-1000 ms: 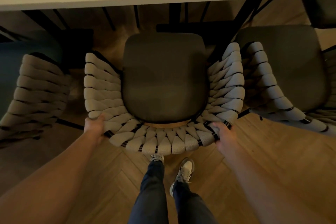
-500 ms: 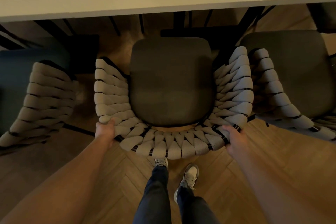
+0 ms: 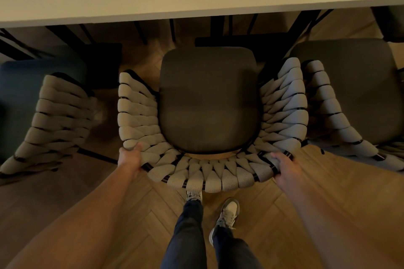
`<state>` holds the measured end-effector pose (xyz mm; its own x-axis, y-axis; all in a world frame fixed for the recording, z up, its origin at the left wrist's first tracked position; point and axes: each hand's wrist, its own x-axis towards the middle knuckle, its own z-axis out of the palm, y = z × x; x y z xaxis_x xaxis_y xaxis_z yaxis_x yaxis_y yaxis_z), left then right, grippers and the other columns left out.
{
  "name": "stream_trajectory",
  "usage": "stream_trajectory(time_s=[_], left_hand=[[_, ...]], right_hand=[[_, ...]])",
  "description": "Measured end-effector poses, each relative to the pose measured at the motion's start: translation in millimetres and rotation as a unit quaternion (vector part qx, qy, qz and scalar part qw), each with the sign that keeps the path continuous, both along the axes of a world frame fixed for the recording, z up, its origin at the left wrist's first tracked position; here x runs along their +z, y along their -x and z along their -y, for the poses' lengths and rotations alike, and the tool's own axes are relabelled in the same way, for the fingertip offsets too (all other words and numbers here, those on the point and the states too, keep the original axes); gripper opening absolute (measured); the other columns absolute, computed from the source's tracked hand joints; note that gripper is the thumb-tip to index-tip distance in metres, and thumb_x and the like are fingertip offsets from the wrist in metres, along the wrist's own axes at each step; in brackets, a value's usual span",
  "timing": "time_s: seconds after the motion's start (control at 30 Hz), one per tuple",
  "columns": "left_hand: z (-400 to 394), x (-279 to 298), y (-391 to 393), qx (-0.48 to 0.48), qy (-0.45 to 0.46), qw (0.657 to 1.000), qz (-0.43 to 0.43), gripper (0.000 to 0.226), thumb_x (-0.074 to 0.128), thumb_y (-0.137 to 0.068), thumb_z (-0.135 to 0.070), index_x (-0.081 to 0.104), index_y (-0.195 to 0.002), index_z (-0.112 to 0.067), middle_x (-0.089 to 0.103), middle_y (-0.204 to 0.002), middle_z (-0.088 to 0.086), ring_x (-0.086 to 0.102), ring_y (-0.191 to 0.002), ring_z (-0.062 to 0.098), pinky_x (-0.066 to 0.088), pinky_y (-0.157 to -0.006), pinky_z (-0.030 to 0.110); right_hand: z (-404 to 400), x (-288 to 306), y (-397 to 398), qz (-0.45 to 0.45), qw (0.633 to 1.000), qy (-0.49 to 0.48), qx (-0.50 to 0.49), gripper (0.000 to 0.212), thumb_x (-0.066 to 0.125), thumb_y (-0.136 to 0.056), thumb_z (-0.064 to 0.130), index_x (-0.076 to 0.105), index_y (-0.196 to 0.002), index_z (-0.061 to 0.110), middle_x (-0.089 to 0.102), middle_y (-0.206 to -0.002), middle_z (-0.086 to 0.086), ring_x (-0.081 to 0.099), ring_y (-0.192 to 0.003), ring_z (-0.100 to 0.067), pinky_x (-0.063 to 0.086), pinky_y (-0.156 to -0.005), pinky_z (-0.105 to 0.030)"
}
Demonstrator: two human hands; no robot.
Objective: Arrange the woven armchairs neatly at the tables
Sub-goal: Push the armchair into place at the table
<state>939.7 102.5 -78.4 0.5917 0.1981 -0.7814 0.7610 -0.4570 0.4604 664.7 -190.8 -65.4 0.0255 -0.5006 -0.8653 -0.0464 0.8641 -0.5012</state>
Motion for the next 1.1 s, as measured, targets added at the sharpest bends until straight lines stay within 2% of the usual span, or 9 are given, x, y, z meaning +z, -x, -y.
stream_trajectory(time_s=[0.07,0.23,0.3,0.37,0.43,0.7,0.83,0.9,1.1], left_hand=[[-1.6,-1.1,-1.1,0.000,-0.002,1.000,-0.001,0.055,0.060,-0.098,-0.033,0.037,-0.144,-0.015,0.053,-0.135,0.016,0.056,-0.119,0.037,0.049,-0.099,0.054],[-6.3,-3.6,-5.0,-0.010,-0.009,1.000,0.002,0.053,0.061,-0.096,-0.038,0.041,-0.139,-0.016,0.055,-0.130,0.014,0.058,-0.115,0.036,0.051,-0.096,0.054],[-6.7,-3.0,-8.7,-0.012,-0.019,1.000,0.011,0.052,0.062,-0.095,-0.039,0.043,-0.137,-0.016,0.056,-0.125,0.011,0.059,-0.112,0.034,0.053,-0.091,0.050],[-10.8,-5.4,-14.6,-0.024,-0.033,0.999,0.018,0.054,0.063,-0.093,-0.045,0.044,-0.136,-0.017,0.058,-0.126,0.011,0.060,-0.110,0.034,0.052,-0.094,0.052],[-14.8,-6.3,-19.5,-0.033,-0.040,0.998,0.019,0.056,0.064,-0.092,-0.046,0.044,-0.136,-0.018,0.058,-0.127,0.014,0.060,-0.110,0.035,0.051,-0.096,0.055],[-19.3,-7.3,-17.6,-0.053,-0.057,0.997,0.024,0.055,0.059,-0.094,-0.048,0.044,-0.137,-0.017,0.057,-0.130,0.015,0.058,-0.112,0.036,0.049,-0.098,0.055],[-21.1,-10.1,-7.0,-0.057,-0.085,0.994,0.036,0.056,0.058,-0.095,-0.048,0.045,-0.138,-0.015,0.056,-0.130,0.017,0.057,-0.114,0.038,0.048,-0.098,0.054],[-23.0,-10.5,-1.5,-0.053,-0.086,0.994,0.034,0.056,0.058,-0.095,-0.048,0.044,-0.138,-0.015,0.056,-0.132,0.017,0.057,-0.115,0.038,0.047,-0.099,0.054],[-23.4,-8.6,3.2,-0.056,-0.082,0.995,0.020,0.057,0.057,-0.096,-0.046,0.043,-0.140,-0.013,0.053,-0.133,0.018,0.055,-0.117,0.039,0.046,-0.100,0.054]], right_hand=[[1.1,-0.1,-0.4,-0.003,1.000,-0.002,0.002,0.060,0.062,-0.087,-0.007,0.042,-0.141,0.009,0.058,-0.128,-0.019,0.061,-0.110,-0.034,0.048,-0.100,-0.052],[0.8,2.1,-3.3,-0.010,1.000,-0.020,0.005,0.064,0.064,-0.087,-0.004,0.040,-0.144,0.010,0.057,-0.130,-0.018,0.060,-0.114,-0.034,0.051,-0.095,-0.047],[-1.4,1.5,-5.6,-0.020,0.999,-0.031,0.014,0.062,0.066,-0.086,-0.001,0.042,-0.142,0.007,0.059,-0.130,-0.018,0.062,-0.109,-0.031,0.053,-0.084,-0.042],[-4.9,-0.2,-8.0,-0.021,0.999,-0.034,0.016,0.059,0.067,-0.086,0.000,0.044,-0.140,0.006,0.060,-0.128,-0.018,0.065,-0.101,-0.029,0.054,-0.070,-0.039],[-8.8,-2.5,-9.5,-0.014,0.999,-0.024,0.015,0.059,0.067,-0.086,-0.001,0.045,-0.140,0.006,0.060,-0.128,-0.018,0.065,-0.095,-0.026,0.053,-0.065,-0.036],[-11.5,-10.3,-8.4,0.010,1.000,0.003,0.015,0.061,0.064,-0.087,-0.005,0.043,-0.142,0.010,0.059,-0.126,-0.017,0.063,-0.096,-0.027,0.051,-0.090,-0.045],[-9.4,-13.4,-5.3,-0.001,1.000,-0.006,0.019,0.062,0.064,-0.088,-0.004,0.041,-0.143,0.011,0.058,-0.129,-0.017,0.061,-0.111,-0.032,0.050,-0.097,-0.049],[-7.3,-14.0,-3.3,-0.008,1.000,-0.009,0.022,0.062,0.064,-0.087,-0.004,0.041,-0.144,0.010,0.058,-0.130,-0.018,0.060,-0.113,-0.033,0.050,-0.098,-0.049],[-1.7,-16.5,-2.2,-0.016,1.000,-0.016,0.018,0.066,0.066,-0.086,-0.003,0.041,-0.145,0.010,0.059,-0.131,-0.017,0.063,-0.101,-0.028,0.053,-0.083,-0.042]])
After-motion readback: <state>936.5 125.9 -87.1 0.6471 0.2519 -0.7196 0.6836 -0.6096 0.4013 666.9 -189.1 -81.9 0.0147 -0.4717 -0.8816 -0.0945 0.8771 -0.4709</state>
